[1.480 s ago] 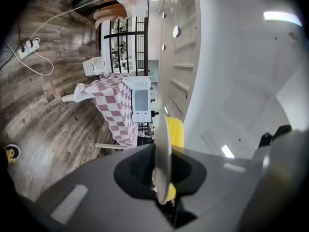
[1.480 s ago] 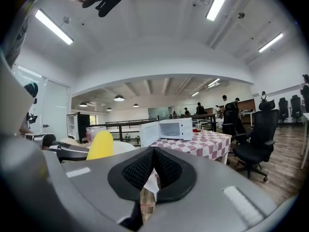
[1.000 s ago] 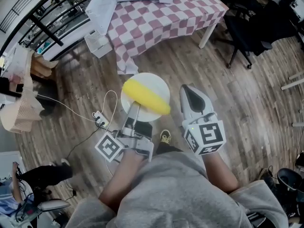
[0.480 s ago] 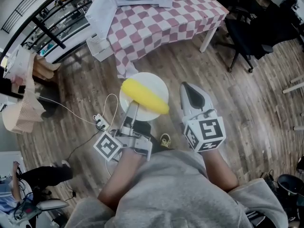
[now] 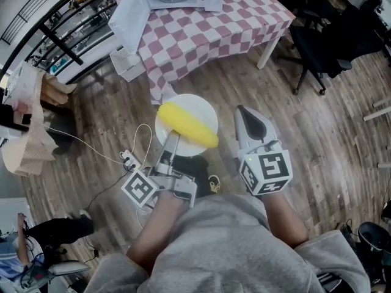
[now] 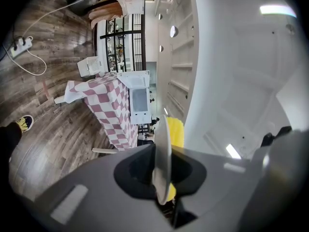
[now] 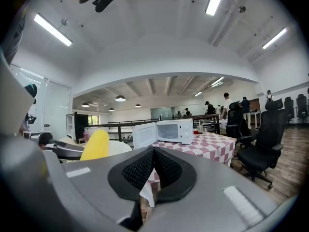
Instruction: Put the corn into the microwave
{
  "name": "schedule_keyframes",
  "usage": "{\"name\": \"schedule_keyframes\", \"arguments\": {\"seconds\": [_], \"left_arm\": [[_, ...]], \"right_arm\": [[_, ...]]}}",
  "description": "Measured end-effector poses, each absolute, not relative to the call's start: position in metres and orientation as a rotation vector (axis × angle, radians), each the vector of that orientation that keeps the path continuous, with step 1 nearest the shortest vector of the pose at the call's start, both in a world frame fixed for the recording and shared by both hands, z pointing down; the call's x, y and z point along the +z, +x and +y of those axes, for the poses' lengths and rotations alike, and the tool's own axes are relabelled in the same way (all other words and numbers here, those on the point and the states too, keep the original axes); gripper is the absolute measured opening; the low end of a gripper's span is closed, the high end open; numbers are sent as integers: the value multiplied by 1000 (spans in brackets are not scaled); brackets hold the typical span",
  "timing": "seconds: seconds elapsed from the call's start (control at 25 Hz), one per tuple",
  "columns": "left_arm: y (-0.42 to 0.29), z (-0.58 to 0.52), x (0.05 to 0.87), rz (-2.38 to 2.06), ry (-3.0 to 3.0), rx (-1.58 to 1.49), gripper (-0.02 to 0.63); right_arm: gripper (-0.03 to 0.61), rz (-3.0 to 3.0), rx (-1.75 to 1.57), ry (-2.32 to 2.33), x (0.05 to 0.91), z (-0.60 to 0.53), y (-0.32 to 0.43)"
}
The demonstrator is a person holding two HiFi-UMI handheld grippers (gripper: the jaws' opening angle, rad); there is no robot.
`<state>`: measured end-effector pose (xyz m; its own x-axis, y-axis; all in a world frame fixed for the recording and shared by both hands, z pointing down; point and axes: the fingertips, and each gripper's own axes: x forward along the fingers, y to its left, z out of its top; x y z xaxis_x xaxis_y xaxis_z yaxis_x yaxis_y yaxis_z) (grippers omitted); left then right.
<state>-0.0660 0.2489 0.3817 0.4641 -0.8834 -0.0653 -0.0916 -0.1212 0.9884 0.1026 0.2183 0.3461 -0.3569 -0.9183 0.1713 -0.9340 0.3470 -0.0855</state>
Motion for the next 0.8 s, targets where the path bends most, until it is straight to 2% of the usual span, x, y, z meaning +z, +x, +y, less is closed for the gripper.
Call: {"name": "schedule_keyframes", "arguments": {"seconds": [0.8], "left_arm": [[-72,97,389,-863,1551,-809,31]], "right_arm": [[0,-2460,306,1719,357,75,91]]}}
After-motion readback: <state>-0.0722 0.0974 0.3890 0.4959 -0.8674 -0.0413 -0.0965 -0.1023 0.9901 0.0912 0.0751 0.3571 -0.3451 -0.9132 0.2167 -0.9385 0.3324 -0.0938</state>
